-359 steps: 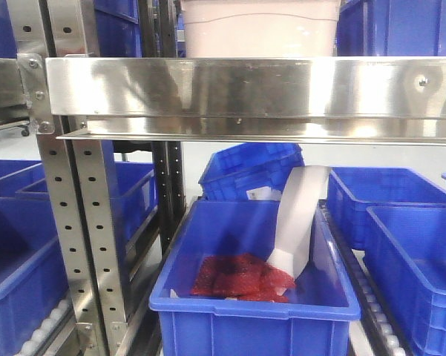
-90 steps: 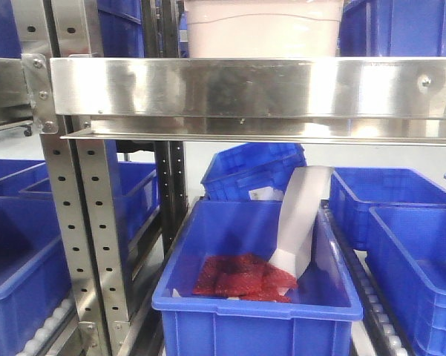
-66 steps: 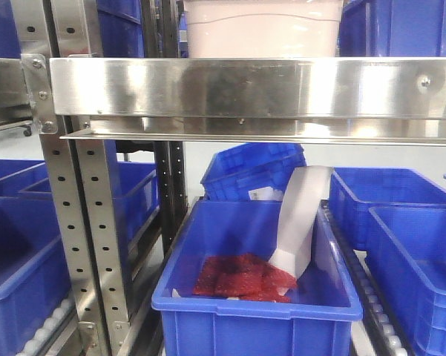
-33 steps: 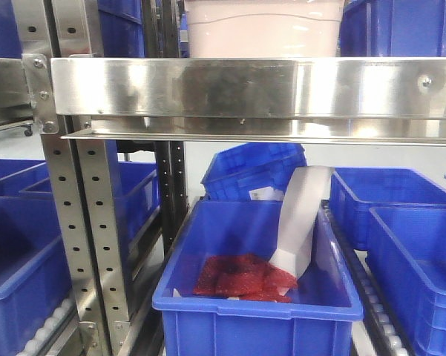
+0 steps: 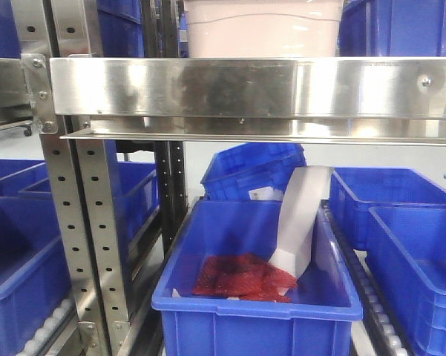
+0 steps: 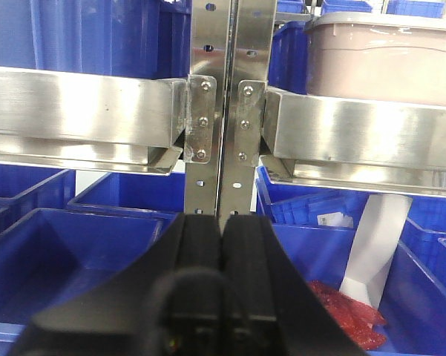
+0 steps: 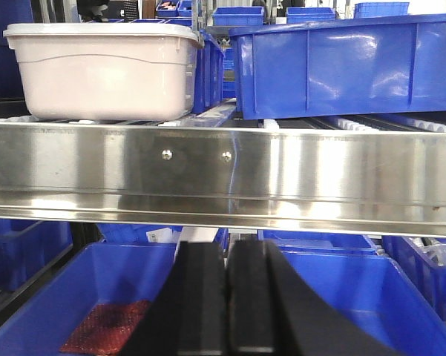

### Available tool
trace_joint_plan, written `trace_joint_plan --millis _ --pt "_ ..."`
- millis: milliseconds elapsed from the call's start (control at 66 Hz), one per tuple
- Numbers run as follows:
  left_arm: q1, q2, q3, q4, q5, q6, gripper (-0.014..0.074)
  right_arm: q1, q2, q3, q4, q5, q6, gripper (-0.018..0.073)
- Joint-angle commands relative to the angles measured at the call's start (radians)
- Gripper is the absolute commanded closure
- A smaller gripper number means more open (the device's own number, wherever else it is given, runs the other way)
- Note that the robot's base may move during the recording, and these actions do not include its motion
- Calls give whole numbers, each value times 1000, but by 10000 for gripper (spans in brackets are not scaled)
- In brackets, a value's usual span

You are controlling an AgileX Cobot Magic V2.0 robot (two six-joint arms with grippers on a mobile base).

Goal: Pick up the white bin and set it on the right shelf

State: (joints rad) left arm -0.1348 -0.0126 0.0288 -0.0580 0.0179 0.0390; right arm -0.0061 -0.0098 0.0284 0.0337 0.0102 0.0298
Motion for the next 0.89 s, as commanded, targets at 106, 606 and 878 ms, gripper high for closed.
trace_joint_plan --millis 106,606,878 --pt "1 -9 0 -6 -81 2 713 -2 -19 -1 -3 -95 -3 494" --pt "1 -9 0 -6 -81 2 713 -2 -19 -1 -3 -95 -3 494" --pt "1 -9 0 -6 -81 2 713 -2 -19 -1 -3 -95 -3 494"
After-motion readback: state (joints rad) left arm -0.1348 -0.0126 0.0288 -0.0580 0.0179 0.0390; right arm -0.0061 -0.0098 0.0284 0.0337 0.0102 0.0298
